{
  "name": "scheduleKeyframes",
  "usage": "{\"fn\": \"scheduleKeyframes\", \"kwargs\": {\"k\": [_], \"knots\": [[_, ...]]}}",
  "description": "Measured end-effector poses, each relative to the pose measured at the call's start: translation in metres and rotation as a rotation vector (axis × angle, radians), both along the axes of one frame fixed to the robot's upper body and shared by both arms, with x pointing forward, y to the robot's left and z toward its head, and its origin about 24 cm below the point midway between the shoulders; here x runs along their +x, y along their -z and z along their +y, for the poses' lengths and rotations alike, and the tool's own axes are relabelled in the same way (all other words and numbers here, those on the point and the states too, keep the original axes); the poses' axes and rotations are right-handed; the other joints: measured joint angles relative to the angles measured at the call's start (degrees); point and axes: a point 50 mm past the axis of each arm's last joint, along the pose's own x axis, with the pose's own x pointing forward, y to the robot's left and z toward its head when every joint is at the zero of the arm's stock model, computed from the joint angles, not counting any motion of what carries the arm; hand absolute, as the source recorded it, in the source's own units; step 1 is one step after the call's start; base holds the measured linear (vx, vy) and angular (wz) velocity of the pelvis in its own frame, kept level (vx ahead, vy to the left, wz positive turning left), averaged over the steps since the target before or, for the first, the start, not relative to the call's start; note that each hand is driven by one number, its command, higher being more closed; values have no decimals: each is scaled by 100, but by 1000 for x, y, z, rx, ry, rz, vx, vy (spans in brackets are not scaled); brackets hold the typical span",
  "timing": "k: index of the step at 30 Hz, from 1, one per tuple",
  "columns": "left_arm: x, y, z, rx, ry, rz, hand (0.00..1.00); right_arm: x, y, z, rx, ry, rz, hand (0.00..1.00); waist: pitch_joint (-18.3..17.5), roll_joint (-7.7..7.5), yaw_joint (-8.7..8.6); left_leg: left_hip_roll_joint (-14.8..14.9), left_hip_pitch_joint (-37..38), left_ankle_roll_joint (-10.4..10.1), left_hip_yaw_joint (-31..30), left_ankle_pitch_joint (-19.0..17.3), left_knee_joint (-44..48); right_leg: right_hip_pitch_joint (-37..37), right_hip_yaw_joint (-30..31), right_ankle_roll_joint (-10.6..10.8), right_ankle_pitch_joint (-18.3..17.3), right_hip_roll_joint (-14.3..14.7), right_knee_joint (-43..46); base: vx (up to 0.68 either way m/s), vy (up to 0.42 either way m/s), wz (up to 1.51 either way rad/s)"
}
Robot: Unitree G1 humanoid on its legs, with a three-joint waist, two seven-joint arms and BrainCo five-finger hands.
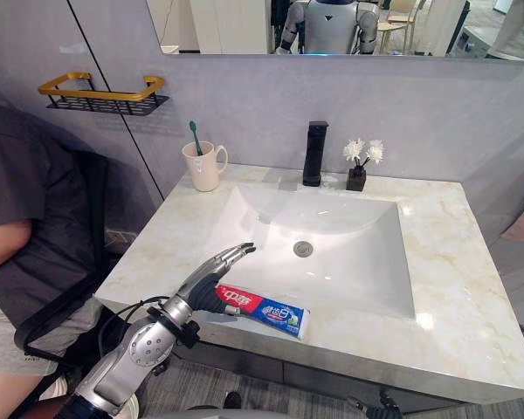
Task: Organize washtable
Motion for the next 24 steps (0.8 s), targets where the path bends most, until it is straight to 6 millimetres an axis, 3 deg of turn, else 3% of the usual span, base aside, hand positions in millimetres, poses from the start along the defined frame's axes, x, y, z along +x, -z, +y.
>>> {"fn": "scheduleKeyframes", "kwargs": {"k": [10,17,18,24], "knots": [[6,7,0,98,14,-20,0,9,-1,0,-1,-10,-19,0,31,-15,-131,12,112,1,134,-2,-78,7,163,0,0,-17,-17,10,2,-8],[6,22,19,227,5,18,0,15,-3,-2,-16,-55,-24,0,140,-2,-175,25,164,2,215,-8,-103,6,246,4,-2,-26,-15,-2,-1,-6],[6,22,23,245,9,15,100,18,-4,-3,-20,-64,-29,0,169,19,-192,26,168,3,229,-9,-104,4,257,4,-2,-27,-15,-4,-2,-6],[3,19,35,293,65,33,100,24,-7,-6,-24,-89,-50,0,214,56,-262,31,260,13,339,-16,-197,3,369,4,-2,-41,-30,15,-3,-10]]}}
